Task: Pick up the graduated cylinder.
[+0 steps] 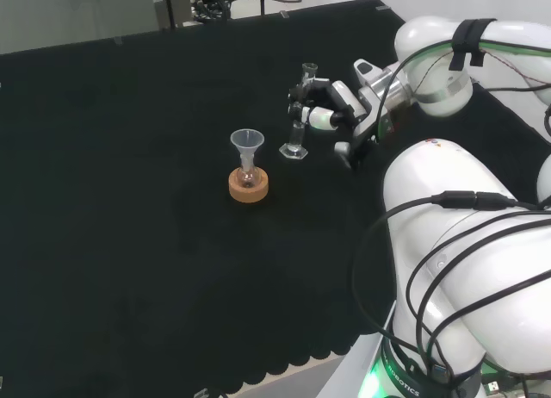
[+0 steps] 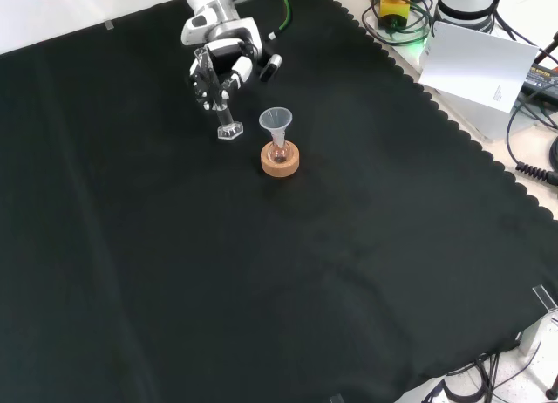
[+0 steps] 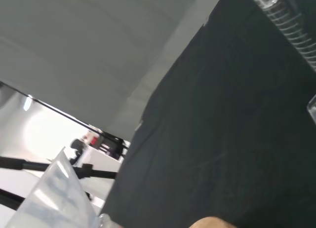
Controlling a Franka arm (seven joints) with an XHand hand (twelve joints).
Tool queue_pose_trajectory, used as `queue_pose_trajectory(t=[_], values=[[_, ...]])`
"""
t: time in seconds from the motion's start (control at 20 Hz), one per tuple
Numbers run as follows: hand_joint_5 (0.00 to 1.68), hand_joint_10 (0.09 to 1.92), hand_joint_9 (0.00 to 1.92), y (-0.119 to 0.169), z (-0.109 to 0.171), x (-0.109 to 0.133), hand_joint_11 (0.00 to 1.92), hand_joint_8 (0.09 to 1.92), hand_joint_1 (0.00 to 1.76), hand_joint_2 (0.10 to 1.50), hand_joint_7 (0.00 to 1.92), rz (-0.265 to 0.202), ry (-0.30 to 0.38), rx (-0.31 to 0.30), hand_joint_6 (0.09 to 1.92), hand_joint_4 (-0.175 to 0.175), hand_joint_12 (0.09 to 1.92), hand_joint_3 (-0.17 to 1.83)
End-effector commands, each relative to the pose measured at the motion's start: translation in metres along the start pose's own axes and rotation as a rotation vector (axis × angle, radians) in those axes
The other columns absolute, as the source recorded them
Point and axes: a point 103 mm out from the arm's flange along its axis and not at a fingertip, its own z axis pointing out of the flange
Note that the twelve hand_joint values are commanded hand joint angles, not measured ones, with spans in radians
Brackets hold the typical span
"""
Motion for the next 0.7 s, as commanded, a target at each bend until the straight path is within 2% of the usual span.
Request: queue_pose_trajectory(t=[0.05, 0.45, 0.7], values=[[0.92, 0.13, 1.34, 0.007, -0.017, 0.017, 1.24, 0.63, 1.10, 1.15, 0.98, -0.048, -0.183, 0.065, 1.09, -0.065, 0.83, 0.00], [0.95, 0.09, 1.43, 0.011, -0.035, 0.042, 1.32, 0.55, 1.11, 1.13, 1.08, -0.088, -0.392, 0.155, 1.05, -0.069, 0.77, 0.00], [0.96, 0.09, 1.45, 0.009, -0.046, 0.054, 1.33, 0.52, 1.11, 1.13, 1.12, -0.079, -0.466, 0.205, 1.03, -0.070, 0.75, 0.00]])
